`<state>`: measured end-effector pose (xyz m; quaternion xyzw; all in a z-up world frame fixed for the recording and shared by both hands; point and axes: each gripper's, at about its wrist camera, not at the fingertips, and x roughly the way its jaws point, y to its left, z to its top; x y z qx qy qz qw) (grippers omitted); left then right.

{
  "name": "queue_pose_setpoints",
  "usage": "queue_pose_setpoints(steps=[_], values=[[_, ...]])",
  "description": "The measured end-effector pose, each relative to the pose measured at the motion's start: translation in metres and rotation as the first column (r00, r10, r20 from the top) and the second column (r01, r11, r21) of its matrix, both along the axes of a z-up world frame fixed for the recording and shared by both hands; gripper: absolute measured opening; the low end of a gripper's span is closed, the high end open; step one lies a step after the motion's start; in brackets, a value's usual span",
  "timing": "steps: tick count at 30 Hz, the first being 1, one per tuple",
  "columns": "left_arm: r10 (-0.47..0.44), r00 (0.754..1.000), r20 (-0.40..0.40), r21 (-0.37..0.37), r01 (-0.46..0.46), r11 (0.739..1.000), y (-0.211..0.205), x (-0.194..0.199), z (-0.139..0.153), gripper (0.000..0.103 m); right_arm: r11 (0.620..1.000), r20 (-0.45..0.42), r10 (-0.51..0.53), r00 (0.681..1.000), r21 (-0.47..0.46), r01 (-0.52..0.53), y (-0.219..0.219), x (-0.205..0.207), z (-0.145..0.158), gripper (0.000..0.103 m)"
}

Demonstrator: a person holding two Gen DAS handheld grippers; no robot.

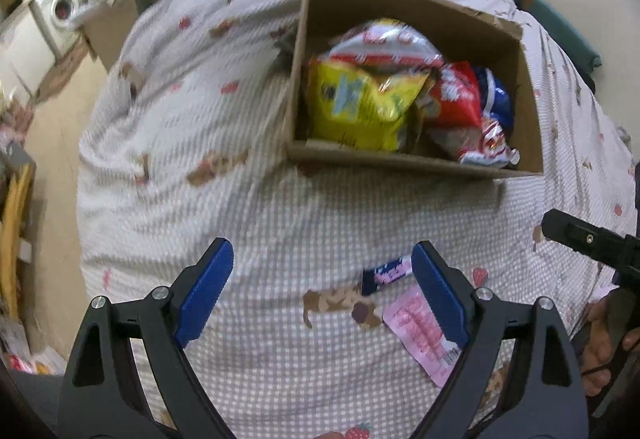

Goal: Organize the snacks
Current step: 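Move both open tools back toward the last packets on the bedspread, then grasp the pink sachet with the left tool while the right tool grasps the blue-and-white bar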

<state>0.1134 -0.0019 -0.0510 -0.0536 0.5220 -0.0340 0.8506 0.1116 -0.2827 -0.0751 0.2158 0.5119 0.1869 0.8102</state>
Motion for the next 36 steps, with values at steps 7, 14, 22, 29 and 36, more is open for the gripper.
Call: queue_pose_setpoints(steps=[7,14,22,29,36], values=[[0.077,0.996,-0.055,-0.056,-0.080,0.995,0.017,0.000,-0.013,0.089,0.997,-0.098,0.061,0.993,-0.034,-0.064,0.029,0.014,-0.036,0.088],[0.157,0.985,-0.078,-0.098,-0.164,0.982,0.035,0.006,-0.012,0.089,0.963,-0.196,0.190,0.962,-0.155,-0.222,0.095,0.027,-0.070,0.088],[0.209,0.975,-0.075,-0.165,-0.219,0.962,0.048,0.011,-0.005,0.089,0.885,-0.214,0.218,0.952,-0.369,-0.285,0.145,0.021,-0.091,0.103],[0.203,0.976,-0.076,-0.172,-0.213,0.962,0.047,0.012,-0.004,0.089,0.848,-0.178,0.227,0.958,-0.448,-0.284,0.153,0.018,-0.096,0.093],[0.207,0.976,-0.073,-0.172,-0.217,0.961,0.049,0.010,-0.003,0.089,0.865,-0.138,0.287,0.948,-0.389,-0.319,0.132,0.001,-0.070,0.071]])
